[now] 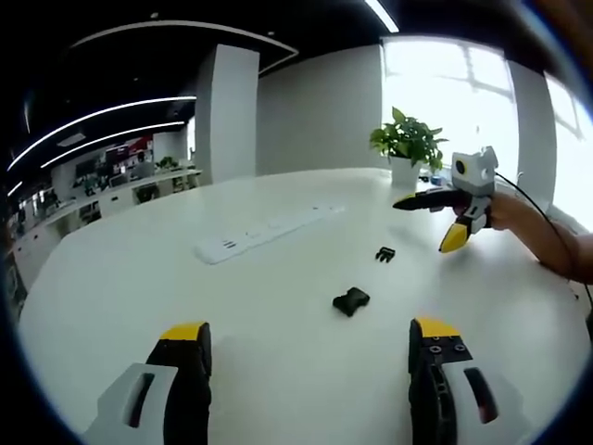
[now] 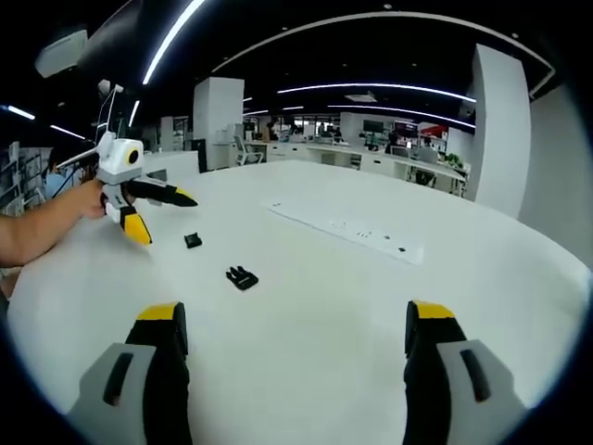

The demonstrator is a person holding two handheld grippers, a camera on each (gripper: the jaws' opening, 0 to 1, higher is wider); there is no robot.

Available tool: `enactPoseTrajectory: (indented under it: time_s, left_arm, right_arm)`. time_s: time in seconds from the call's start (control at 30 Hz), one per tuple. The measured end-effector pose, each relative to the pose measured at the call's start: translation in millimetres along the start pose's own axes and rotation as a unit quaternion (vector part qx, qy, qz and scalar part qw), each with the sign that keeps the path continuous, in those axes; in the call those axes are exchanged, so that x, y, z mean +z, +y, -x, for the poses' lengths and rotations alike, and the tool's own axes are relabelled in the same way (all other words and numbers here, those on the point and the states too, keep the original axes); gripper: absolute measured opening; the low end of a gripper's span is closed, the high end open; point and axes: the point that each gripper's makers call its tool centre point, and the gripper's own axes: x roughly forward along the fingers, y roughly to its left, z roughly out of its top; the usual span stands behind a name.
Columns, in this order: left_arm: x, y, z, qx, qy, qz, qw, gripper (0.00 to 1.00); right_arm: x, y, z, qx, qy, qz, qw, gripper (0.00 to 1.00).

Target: Snap the two parts of the plastic buckle together until the buckle closes and remains connected.

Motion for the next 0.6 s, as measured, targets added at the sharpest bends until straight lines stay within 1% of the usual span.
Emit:
enactPoseTrajectory:
  time_s: [0.13,0.23,0.43,0.5,0.6]
  left_arm:
    - [2.7,-0.7,-2.6,-0.003,-0.003,-0.004,1.0,0.89]
    - [0.2,-1.1,-5.0,-0.006,0.001,-0.005,1.0,0.89]
    - [-2.0,0.7,-6.2,-0.004,0.004,-0.005,1.0,0.89]
    - [-0.7,3.7,-7.1,-0.002,0.004,-0.005,1.0,0.89]
    - [0.7,3.0,-6.4,-0.005,0.002,-0.002,1.0,0.89]
  right_arm:
    - [-3.9,-2.5,-1.0,-0.001,0.004,0.0,1.0,0.99]
    - [-7.1,-5.9,-1.7,-0.003,0.008,-0.001,1.0,0.99]
    - [-7.8,-5.6,-2.8,-0.003,0.009,-0.001,1.0,0.99]
    - [-8.5,-5.9,-4.2,-0.003,0.011,-0.001,0.9999,0.99]
    - [-6.0,-7.3,-7.8,-0.004,0.009,0.004,0.9999,0.99]
